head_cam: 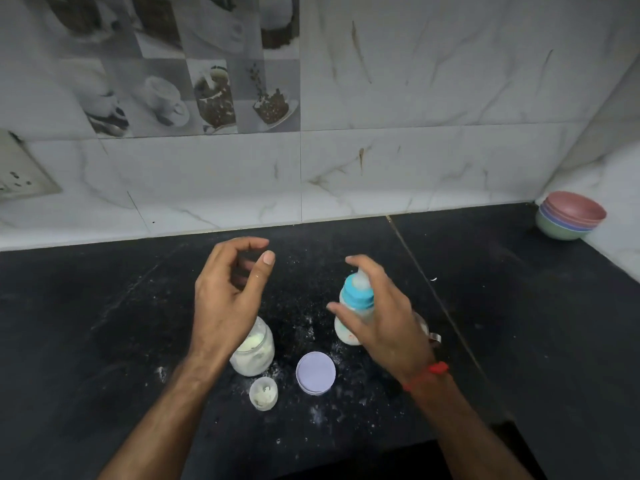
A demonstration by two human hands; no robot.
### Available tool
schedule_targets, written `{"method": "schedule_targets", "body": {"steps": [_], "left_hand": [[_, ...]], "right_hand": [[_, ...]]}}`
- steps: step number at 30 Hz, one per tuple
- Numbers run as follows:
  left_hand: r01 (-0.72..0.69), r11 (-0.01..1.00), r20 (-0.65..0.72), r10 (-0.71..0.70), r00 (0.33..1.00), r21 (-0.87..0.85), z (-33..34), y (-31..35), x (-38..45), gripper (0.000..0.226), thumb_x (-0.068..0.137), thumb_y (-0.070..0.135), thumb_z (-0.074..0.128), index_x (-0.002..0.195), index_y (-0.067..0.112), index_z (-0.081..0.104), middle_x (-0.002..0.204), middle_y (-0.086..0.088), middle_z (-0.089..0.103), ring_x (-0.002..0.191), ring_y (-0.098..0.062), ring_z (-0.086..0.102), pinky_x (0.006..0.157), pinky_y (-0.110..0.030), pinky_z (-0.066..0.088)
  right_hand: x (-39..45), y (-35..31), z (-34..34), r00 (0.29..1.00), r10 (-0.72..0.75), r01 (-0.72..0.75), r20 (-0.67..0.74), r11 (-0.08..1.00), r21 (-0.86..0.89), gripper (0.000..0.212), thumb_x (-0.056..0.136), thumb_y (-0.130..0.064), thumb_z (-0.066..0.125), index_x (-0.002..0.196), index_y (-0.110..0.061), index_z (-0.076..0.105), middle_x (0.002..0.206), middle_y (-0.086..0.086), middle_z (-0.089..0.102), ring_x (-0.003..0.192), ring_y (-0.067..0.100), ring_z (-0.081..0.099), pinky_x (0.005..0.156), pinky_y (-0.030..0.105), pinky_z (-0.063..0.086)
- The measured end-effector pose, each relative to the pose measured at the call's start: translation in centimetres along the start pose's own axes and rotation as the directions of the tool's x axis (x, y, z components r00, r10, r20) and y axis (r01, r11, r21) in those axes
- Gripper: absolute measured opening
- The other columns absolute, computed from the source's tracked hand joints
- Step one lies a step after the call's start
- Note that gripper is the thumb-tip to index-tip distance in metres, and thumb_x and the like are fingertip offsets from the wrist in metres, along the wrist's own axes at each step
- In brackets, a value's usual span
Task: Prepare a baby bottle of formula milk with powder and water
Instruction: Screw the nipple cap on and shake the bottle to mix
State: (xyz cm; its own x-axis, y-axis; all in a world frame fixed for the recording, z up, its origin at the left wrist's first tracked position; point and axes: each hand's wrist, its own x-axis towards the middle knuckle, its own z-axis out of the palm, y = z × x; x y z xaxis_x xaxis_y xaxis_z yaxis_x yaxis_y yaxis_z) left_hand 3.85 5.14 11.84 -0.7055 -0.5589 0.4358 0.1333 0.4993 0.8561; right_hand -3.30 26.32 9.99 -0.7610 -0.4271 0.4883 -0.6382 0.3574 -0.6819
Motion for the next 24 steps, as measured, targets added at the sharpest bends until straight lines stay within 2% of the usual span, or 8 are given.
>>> {"method": "schedule_targets", "body": {"steps": [1,4,6,10,12,16,20,24], "left_hand": [[-0.011,1.000,0.012,0.011,1.000,-0.006,0.2,0.3,-0.1,0.014,0.097,0.025,0.070,0.111,0.024,0.071,0.110,0.008,0.068,0.088,0.001,0.062,0.075,-0.010,0.048],[-0.027,0.999,0.026,0.027,0.999,-0.021,0.6,0.8,-0.3,0.014,0.097,0.024,0.070,0.111,0.024,0.071,0.110,0.007,0.068,0.089,-0.005,0.064,0.076,-0.016,0.050],[-0.021,0.999,0.033,0.022,0.999,-0.034,0.9,1.0,-0.4,0.013,0.097,0.025,0.070,0.110,0.026,0.070,0.111,0.007,0.068,0.090,-0.006,0.064,0.077,-0.019,0.051],[-0.024,0.999,0.054,0.026,0.998,-0.047,1.2,1.5,-0.7,0.014,0.097,0.028,0.070,0.111,0.027,0.070,0.110,0.009,0.067,0.091,-0.005,0.064,0.077,-0.021,0.053],[-0.037,0.998,0.065,0.040,0.997,-0.047,1.2,1.7,-0.7,0.015,0.098,0.032,0.070,0.112,0.026,0.070,0.110,0.010,0.067,0.092,-0.007,0.065,0.078,-0.023,0.054],[-0.009,0.998,0.068,0.013,0.998,-0.056,1.3,1.7,-0.8,0.016,0.097,0.032,0.069,0.112,0.026,0.070,0.112,0.010,0.068,0.092,-0.009,0.065,0.080,-0.031,0.056],[-0.029,0.997,0.081,0.034,0.996,-0.070,1.7,2.2,-1.2,0.016,0.096,0.031,0.069,0.112,0.028,0.069,0.110,0.011,0.068,0.091,-0.008,0.065,0.080,-0.035,0.057],[-0.028,0.998,0.086,0.033,0.996,-0.063,1.8,2.3,-1.3,0.016,0.096,0.033,0.069,0.112,0.029,0.069,0.111,0.010,0.068,0.093,-0.011,0.066,0.079,-0.036,0.057]], "right_hand": [[-0.1,-0.3,-0.3,1.000,0.005,-0.005,0.005,1.000,0.028,0.069,0.084,-0.034,0.084,0.139,-0.038,0.042,0.131,-0.013,0.058,0.111,0.001,0.059,0.100,0.036,0.053],[0.8,-2.9,-2.0,0.926,-0.124,0.189,-0.357,0.970,0.153,0.073,0.081,-0.020,0.087,0.137,-0.023,0.040,0.130,0.000,0.062,0.112,0.020,0.067,0.100,0.036,0.054],[1.1,-2.7,-2.0,0.851,-0.207,0.318,-0.483,0.935,0.159,0.068,0.080,-0.005,0.084,0.130,-0.010,0.039,0.132,-0.010,0.055,0.115,0.021,0.065,0.100,0.039,0.054],[0.0,-0.4,-0.8,0.996,-0.081,0.079,-0.034,0.996,-0.048,0.067,0.086,-0.030,0.083,0.142,-0.024,0.047,0.133,-0.009,0.058,0.117,-0.007,0.054,0.104,0.027,0.048],[0.0,-1.7,-1.9,0.985,-0.104,0.104,-0.138,0.995,-0.006,0.070,0.083,-0.030,0.085,0.140,-0.028,0.044,0.132,-0.004,0.062,0.117,0.000,0.059,0.105,0.025,0.048],[0.8,-4.1,-4.0,0.769,-0.299,0.399,-0.565,0.915,0.060,0.078,0.073,0.002,0.089,0.132,-0.017,0.041,0.134,-0.019,0.056,0.112,0.009,0.065,0.097,0.036,0.057],[-0.4,-1.6,-1.5,0.972,-0.067,0.077,-0.225,0.996,0.035,0.069,0.081,-0.025,0.087,0.137,-0.028,0.045,0.127,-0.009,0.063,0.113,0.011,0.065,0.099,0.041,0.054],[-0.3,-2.9,-3.7,0.884,-0.138,0.232,-0.446,0.959,0.163,0.077,0.080,-0.015,0.088,0.136,-0.026,0.037,0.131,0.007,0.064,0.112,0.030,0.069,0.097,0.051,0.057]]}}
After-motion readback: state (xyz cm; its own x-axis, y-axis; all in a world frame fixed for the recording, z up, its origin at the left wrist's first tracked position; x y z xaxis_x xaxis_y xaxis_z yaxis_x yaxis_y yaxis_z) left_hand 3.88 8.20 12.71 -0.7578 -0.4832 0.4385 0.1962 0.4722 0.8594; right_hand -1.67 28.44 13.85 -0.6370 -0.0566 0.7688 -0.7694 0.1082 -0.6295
